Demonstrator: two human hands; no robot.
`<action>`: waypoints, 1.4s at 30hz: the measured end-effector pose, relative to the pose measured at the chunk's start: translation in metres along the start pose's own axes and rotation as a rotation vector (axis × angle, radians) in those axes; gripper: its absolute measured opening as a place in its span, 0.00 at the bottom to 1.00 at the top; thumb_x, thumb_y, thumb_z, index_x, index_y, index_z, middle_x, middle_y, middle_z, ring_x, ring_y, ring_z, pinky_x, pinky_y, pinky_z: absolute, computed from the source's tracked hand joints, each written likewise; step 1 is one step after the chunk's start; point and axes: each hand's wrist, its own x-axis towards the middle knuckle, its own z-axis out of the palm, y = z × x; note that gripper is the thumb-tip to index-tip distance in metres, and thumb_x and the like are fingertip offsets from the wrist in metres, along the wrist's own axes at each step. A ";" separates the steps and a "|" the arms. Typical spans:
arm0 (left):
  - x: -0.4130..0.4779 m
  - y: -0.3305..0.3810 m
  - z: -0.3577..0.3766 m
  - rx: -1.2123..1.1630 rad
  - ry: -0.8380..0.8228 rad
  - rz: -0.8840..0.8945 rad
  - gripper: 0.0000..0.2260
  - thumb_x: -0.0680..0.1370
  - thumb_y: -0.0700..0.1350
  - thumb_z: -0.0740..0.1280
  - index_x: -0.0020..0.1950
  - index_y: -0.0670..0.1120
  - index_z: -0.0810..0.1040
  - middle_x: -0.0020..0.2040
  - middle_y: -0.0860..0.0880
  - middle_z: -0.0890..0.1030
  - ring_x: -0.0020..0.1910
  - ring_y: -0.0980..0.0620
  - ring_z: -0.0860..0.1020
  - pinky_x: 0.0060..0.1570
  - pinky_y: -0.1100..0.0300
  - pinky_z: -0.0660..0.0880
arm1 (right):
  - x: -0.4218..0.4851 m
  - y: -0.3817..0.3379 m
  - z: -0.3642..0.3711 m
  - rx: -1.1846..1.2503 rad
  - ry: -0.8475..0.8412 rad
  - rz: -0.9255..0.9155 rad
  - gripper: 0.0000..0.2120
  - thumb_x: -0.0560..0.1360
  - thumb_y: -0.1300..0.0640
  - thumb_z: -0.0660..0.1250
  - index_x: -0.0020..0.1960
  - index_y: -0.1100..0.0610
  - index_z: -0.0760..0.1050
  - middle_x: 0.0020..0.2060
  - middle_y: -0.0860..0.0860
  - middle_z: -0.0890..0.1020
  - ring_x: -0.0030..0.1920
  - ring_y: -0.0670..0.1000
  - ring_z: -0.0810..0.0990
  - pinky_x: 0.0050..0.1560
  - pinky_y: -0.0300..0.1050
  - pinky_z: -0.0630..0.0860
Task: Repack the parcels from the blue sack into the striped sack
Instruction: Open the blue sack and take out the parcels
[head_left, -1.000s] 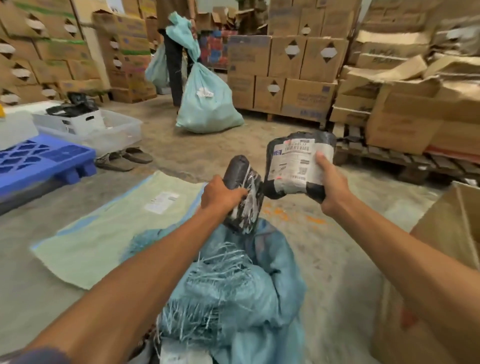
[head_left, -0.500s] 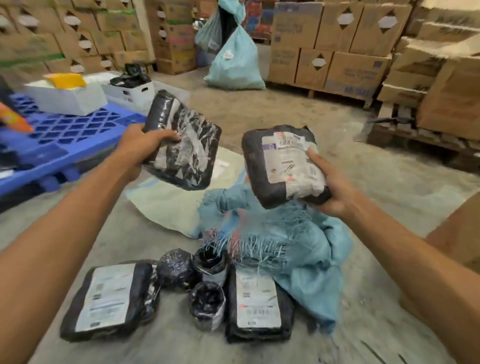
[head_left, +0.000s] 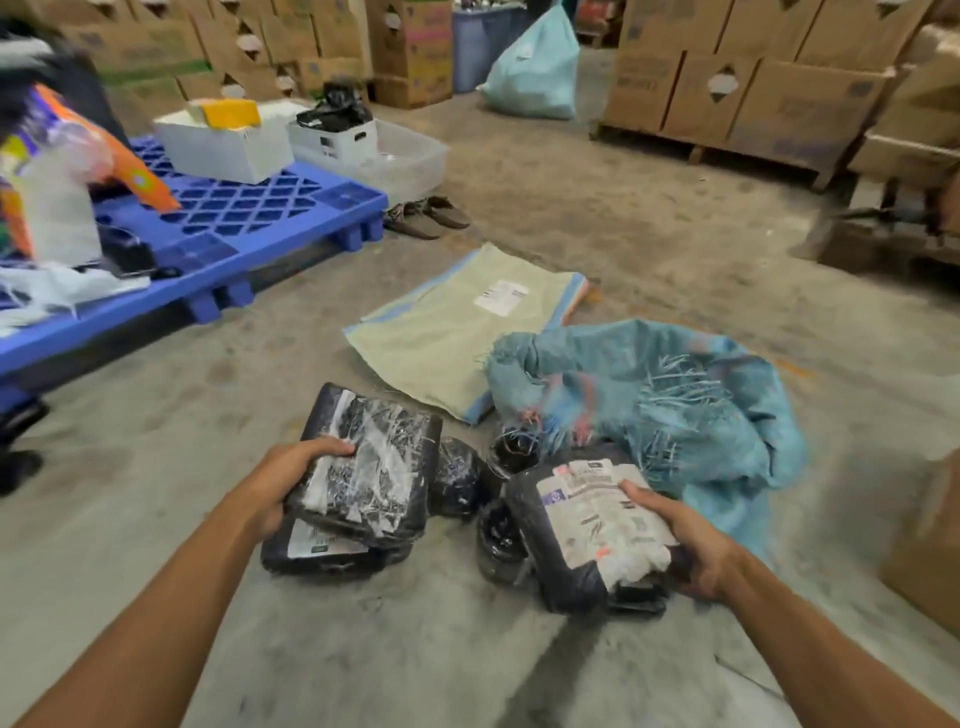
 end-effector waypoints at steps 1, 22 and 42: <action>0.003 -0.007 -0.003 -0.006 0.002 -0.027 0.21 0.61 0.54 0.80 0.51 0.49 0.85 0.60 0.49 0.80 0.61 0.44 0.76 0.65 0.44 0.71 | 0.001 -0.004 -0.002 0.021 0.009 -0.022 0.23 0.71 0.49 0.74 0.60 0.63 0.82 0.54 0.61 0.85 0.44 0.59 0.87 0.51 0.62 0.82; 0.010 -0.058 -0.022 -0.126 0.077 -0.200 0.17 0.72 0.48 0.70 0.57 0.42 0.82 0.52 0.37 0.84 0.46 0.37 0.82 0.47 0.48 0.79 | 0.012 0.001 -0.007 0.163 0.106 -0.109 0.17 0.77 0.47 0.68 0.58 0.59 0.81 0.51 0.58 0.86 0.42 0.55 0.87 0.39 0.53 0.85; 0.034 -0.031 0.015 1.020 0.704 0.220 0.26 0.75 0.56 0.68 0.64 0.40 0.73 0.60 0.38 0.76 0.60 0.38 0.74 0.59 0.45 0.70 | 0.012 -0.031 0.026 -1.531 0.852 -0.846 0.20 0.79 0.44 0.59 0.64 0.56 0.69 0.58 0.56 0.75 0.58 0.55 0.74 0.50 0.52 0.79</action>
